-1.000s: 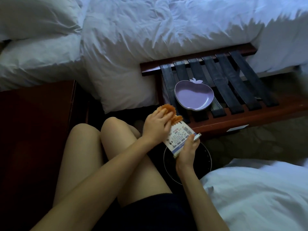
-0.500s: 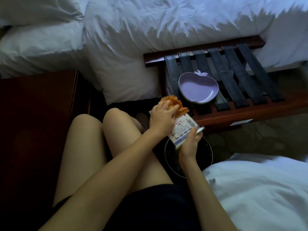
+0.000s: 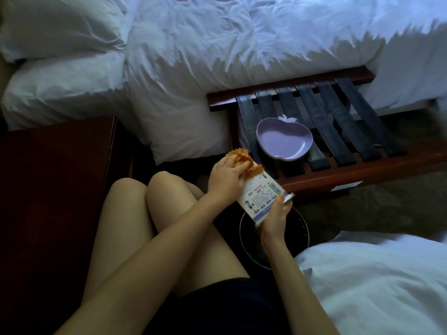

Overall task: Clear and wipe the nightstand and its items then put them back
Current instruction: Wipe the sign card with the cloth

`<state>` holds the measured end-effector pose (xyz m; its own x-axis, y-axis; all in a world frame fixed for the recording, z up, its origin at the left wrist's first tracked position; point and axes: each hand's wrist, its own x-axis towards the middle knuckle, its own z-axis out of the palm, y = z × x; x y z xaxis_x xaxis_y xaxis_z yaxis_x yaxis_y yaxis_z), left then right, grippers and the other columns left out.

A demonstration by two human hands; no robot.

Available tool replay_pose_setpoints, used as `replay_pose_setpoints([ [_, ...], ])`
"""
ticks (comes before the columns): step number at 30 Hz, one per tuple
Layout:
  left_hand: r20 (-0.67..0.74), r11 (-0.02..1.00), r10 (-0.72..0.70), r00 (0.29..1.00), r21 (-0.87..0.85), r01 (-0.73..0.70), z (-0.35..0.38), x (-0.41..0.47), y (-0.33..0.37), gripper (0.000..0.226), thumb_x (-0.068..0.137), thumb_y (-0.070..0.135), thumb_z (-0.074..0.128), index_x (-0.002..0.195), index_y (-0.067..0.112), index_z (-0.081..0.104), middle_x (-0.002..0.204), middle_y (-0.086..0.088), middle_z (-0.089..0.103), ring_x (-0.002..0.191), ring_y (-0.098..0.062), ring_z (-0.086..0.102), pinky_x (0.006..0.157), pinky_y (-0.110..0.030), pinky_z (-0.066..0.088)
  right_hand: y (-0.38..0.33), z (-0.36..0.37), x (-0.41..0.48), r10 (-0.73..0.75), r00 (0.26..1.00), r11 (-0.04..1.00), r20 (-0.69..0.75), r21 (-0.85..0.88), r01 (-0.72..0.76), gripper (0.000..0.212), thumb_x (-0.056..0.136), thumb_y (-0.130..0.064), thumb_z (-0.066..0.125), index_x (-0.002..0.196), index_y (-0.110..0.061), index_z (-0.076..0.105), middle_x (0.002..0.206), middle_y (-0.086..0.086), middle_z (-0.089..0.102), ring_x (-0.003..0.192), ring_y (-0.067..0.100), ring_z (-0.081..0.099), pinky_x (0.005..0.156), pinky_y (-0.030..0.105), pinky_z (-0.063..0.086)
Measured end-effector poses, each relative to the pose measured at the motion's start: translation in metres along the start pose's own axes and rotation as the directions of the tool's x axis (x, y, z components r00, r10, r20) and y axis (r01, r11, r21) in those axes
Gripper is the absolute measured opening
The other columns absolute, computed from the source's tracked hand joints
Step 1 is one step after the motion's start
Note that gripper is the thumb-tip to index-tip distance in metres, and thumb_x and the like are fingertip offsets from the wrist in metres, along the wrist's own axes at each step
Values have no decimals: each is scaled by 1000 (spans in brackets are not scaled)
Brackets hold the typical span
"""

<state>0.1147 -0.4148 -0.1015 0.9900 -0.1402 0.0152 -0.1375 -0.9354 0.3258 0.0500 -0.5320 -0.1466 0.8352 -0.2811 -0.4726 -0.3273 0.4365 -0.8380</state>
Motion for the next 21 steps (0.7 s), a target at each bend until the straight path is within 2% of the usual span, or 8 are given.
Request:
replay_pose_setpoints([
  [3,-75,945,317,946,-55,-321,7,-15,29,33,89,23,51,117,16,64,127,-11,56,117,-31,51,100,-36,37,-3,1,-4,-41,999,999,-10,-3,41,48,101,-34,29,143,-13,19,120,9,54,93,9,60,68,18,52],
  [5,-12,799,600,800,-38,-600,13,-35,36,36,87,19,51,120,10,61,125,-14,58,116,-32,54,99,-43,43,-4,0,-8,-98,995,995,20,1,98,45,100,-33,29,140,-13,25,131,12,48,108,17,57,88,29,50],
  [8,-8,708,705,709,53,-704,10,-27,10,40,84,16,63,124,11,58,128,-11,56,120,-29,52,101,-39,42,-3,-2,-7,-85,995,996,46,15,84,46,101,-32,27,143,-13,21,134,15,46,111,22,56,90,33,49],
  [11,-120,875,482,868,27,-483,3,-10,-7,34,84,14,64,118,10,63,124,-15,57,113,-34,55,96,-42,46,-2,-3,-6,-39,999,999,36,1,39,49,101,-33,26,145,-14,14,122,14,52,95,15,61,67,20,53],
  [13,-4,979,201,980,18,-201,0,0,-11,38,92,20,52,130,17,52,138,-12,43,122,-33,42,101,-39,37,-3,-2,-7,-44,998,999,36,-2,45,47,101,-32,26,144,-13,17,118,12,54,90,10,62,61,15,52],
  [15,104,996,52,993,-74,-44,-4,14,-13,39,95,23,44,134,21,46,141,-10,38,122,-30,38,102,-38,34,-2,-1,-9,-61,998,998,27,3,61,45,101,-31,26,142,-12,19,119,12,53,92,10,62,63,16,52],
  [19,83,724,-190,978,-661,196,-34,62,1,20,95,13,41,106,14,59,103,-1,62,100,-20,58,85,-29,47,1,-3,-8,-76,996,997,45,-10,76,43,101,-32,26,140,-15,21,119,9,54,92,7,63,65,16,52],
  [21,97,571,-349,932,-767,293,-43,86,10,12,91,16,48,88,14,59,89,1,62,89,-17,58,73,-25,46,3,-7,-8,-86,994,996,62,-26,88,42,101,-32,26,140,-16,23,113,3,55,88,2,65,63,14,51],
])
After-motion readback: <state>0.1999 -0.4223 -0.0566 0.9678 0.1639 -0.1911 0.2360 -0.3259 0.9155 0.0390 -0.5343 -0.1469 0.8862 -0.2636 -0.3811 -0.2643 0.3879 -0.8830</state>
